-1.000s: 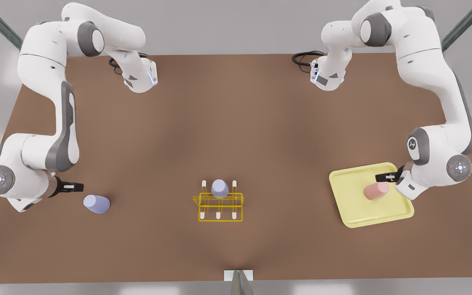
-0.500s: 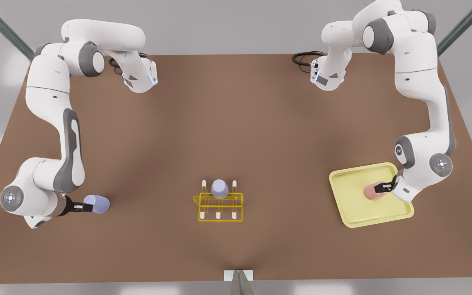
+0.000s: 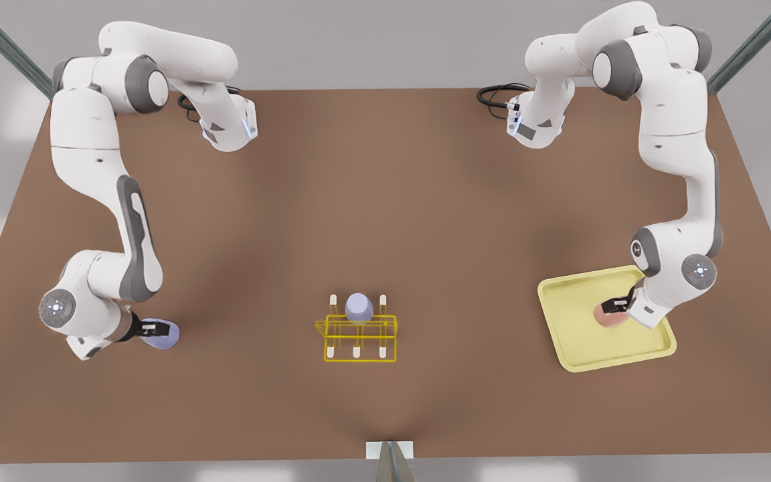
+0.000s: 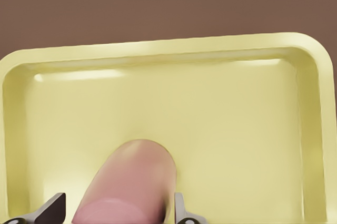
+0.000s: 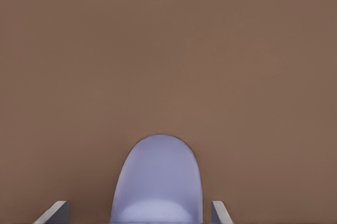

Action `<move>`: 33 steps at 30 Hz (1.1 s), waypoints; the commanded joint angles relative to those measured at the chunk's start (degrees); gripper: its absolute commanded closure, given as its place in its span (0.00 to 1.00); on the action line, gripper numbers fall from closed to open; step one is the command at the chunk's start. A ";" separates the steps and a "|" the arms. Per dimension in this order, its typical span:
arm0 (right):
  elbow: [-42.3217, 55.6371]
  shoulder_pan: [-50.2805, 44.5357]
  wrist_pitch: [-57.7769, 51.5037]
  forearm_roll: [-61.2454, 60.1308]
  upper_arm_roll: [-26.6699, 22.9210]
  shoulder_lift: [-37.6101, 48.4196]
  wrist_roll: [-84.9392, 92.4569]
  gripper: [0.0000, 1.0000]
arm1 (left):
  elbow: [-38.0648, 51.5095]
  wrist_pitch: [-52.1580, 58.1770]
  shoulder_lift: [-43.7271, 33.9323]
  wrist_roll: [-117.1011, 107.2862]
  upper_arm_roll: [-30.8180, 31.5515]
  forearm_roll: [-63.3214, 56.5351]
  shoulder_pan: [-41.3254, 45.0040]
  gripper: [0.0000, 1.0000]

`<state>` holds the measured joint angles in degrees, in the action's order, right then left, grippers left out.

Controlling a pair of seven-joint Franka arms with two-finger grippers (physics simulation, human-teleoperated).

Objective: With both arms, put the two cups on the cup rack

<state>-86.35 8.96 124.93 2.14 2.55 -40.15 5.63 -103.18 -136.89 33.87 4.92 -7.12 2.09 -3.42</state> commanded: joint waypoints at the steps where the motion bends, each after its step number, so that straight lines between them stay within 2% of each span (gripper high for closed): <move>1: -1.54 0.01 8.32 -0.21 0.00 0.51 3.25 0.00 | -0.44 -0.84 -0.03 -0.26 0.00 -0.15 -0.01 0.00; 11: -4.97 -0.08 8.23 1.20 -0.26 0.51 3.43 0.00 | -0.88 -1.98 0.93 -0.35 0.35 0.02 -0.01 0.00; 13: -5.24 0.01 8.14 1.37 -0.26 0.51 3.43 0.00 | -0.79 -2.07 1.20 -0.35 0.35 0.02 -0.01 0.08; 19: -7.26 0.01 7.35 2.25 -0.44 0.78 4.04 0.00 | -0.71 -2.16 1.90 -0.26 0.35 -0.06 -0.01 0.09; 20: -7.35 0.01 7.35 2.25 -0.44 0.77 4.04 0.00 | -0.71 -2.16 1.90 -0.26 0.35 0.02 -0.01 0.20; 29: -8.14 0.01 7.35 2.34 -0.53 0.77 4.04 0.00 | -0.44 -2.07 0.85 -1.49 2.63 0.02 0.08 0.20; 31: -7.61 -0.08 7.70 2.25 -0.70 0.16 3.95 0.00 | -0.44 -1.10 -2.14 -3.68 2.63 0.11 0.87 0.20; 33: -6.91 0.01 7.96 2.34 -0.88 -0.63 3.95 0.00 | -0.44 4.52 -6.36 -11.76 3.86 0.02 3.16 0.20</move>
<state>-93.50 8.96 132.56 4.55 1.72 -40.60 8.60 -103.65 -137.02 28.72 2.40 -3.66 1.85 -0.74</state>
